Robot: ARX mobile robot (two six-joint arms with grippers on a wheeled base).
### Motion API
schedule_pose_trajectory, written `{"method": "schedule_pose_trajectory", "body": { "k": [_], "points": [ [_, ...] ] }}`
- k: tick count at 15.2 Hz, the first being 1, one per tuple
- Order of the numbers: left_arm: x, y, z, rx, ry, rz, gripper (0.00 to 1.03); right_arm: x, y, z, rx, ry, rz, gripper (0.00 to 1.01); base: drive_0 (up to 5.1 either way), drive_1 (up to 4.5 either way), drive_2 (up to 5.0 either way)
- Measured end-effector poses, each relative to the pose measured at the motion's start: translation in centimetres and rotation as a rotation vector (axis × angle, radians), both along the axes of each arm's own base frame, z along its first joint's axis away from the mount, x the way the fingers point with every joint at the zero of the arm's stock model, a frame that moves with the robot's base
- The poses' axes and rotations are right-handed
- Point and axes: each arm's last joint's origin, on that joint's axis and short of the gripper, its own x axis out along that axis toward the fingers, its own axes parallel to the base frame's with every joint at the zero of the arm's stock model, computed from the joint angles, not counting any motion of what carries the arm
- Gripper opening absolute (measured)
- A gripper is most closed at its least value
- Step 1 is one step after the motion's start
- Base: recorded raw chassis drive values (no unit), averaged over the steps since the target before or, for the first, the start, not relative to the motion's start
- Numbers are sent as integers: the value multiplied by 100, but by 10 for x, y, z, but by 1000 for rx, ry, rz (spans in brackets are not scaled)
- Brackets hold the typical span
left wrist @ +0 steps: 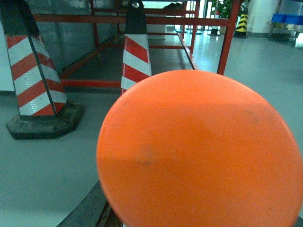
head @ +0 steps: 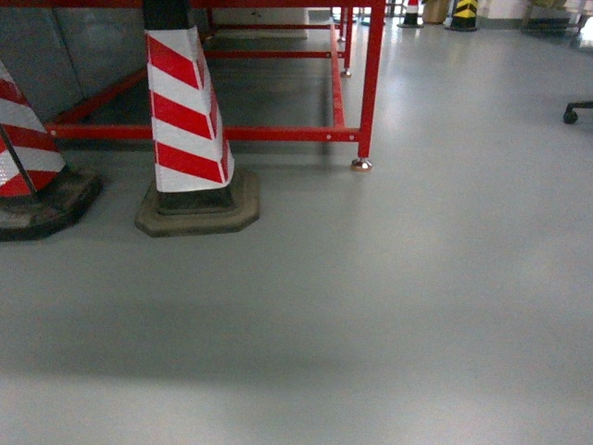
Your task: Pick capacitor and pack into box
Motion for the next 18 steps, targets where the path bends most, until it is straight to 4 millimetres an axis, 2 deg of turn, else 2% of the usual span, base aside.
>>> {"method": "schedule_pose_trajectory", "body": {
  "k": [15,18],
  "points": [
    [0,0,0,0,-2,0,44,0,0,0,0,0,0,98,-499,246,246],
    [0,0,0,0,-4,4,44,0,0,0,0,3,2,98,0,0,0]
  ]
}}
